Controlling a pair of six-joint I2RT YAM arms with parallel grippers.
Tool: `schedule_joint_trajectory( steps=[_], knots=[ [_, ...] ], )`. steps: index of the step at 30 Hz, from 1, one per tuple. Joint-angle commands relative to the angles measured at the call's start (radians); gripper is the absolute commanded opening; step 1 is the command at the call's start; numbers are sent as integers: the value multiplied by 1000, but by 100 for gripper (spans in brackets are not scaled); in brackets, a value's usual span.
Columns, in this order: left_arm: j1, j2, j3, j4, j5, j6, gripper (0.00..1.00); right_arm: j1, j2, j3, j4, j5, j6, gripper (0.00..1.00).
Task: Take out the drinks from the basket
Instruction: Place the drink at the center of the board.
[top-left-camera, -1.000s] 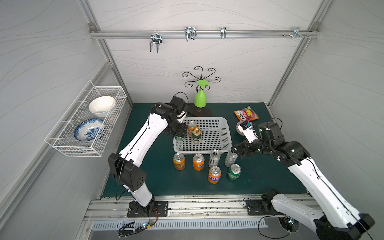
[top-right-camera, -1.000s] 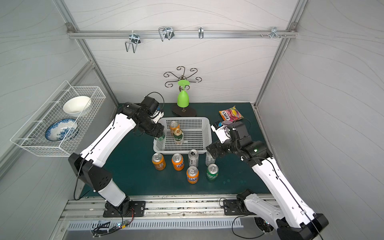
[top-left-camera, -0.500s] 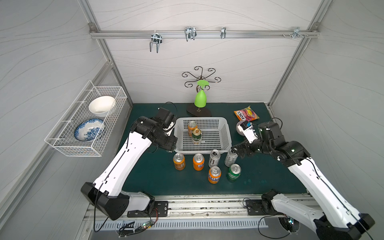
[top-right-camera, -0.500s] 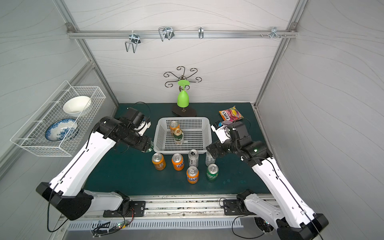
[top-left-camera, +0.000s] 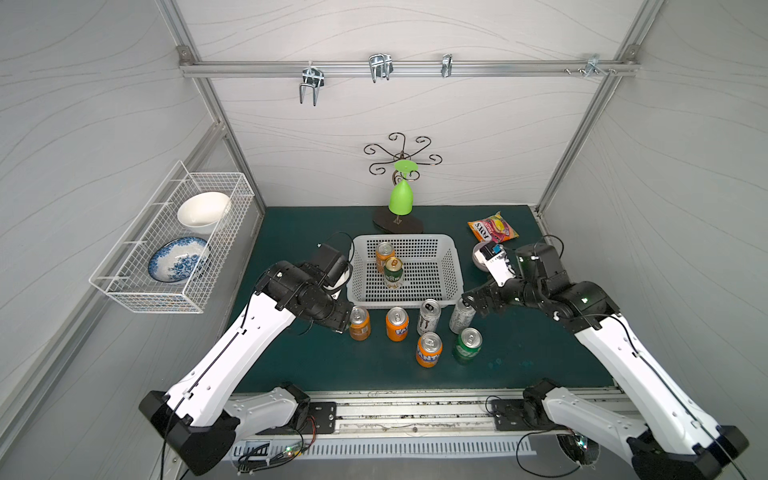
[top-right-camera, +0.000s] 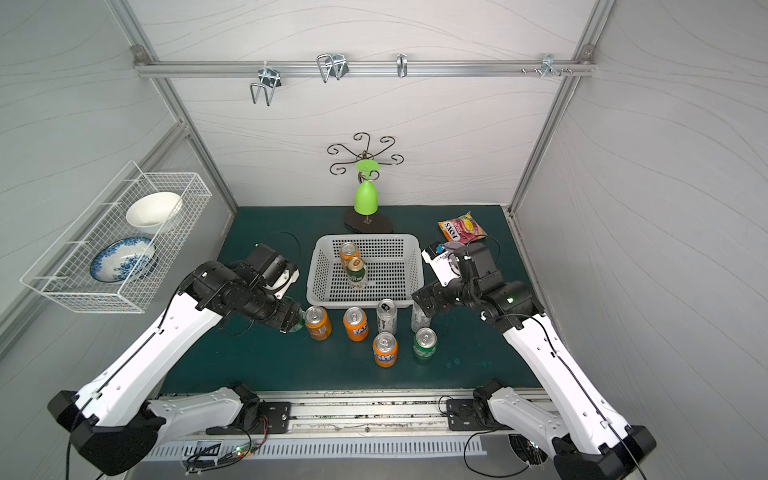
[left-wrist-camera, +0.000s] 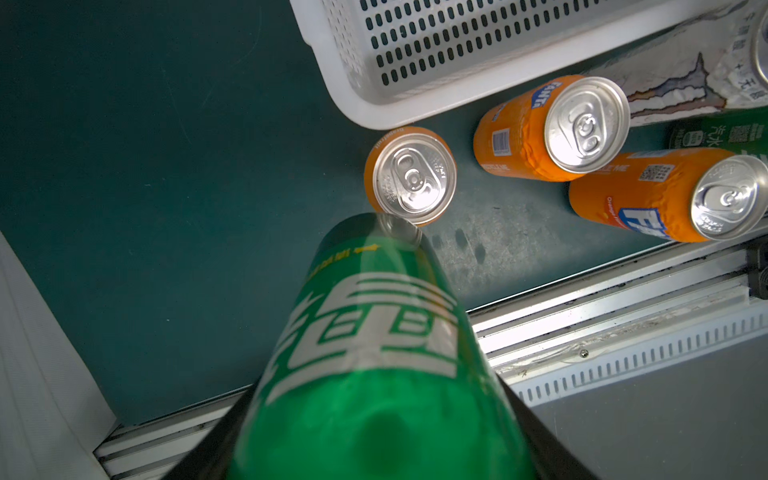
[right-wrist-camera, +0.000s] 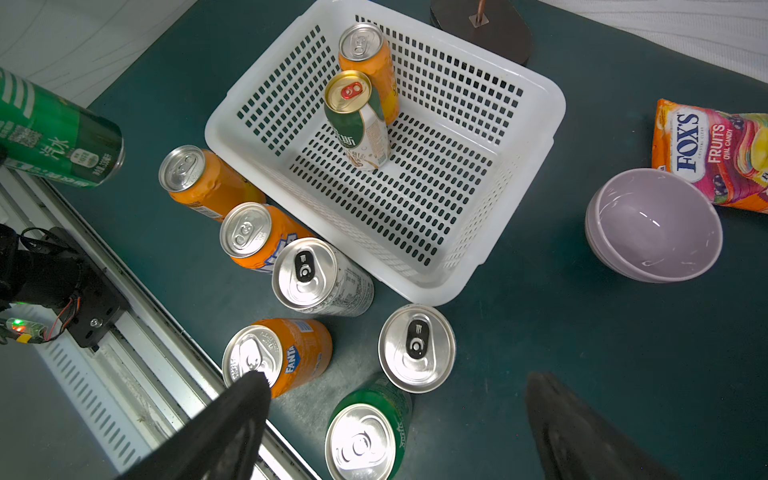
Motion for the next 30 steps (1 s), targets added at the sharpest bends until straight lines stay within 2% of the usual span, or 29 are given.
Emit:
schedule_joint_trajectory(
  steps=[1, 7, 16, 24, 30],
  knots=[
    [-21, -47, -9, 46, -3, -64, 53, -4, 0, -3, 10, -2, -6, 99],
    [-70, -60, -105, 99, 16, -119, 53, -4, 1, -3, 9, -2, -6, 99],
    [-174, -63, -192, 157, -16, -207, 54, -4, 5, -1, 9, -2, -9, 99],
    [-226, -81, -280, 255, -13, -277, 54, -4, 8, 0, 7, 3, -9, 99],
    [-237, -83, -332, 287, -71, -330, 55, -5, 5, -1, 8, 1, -7, 99]
  ],
)
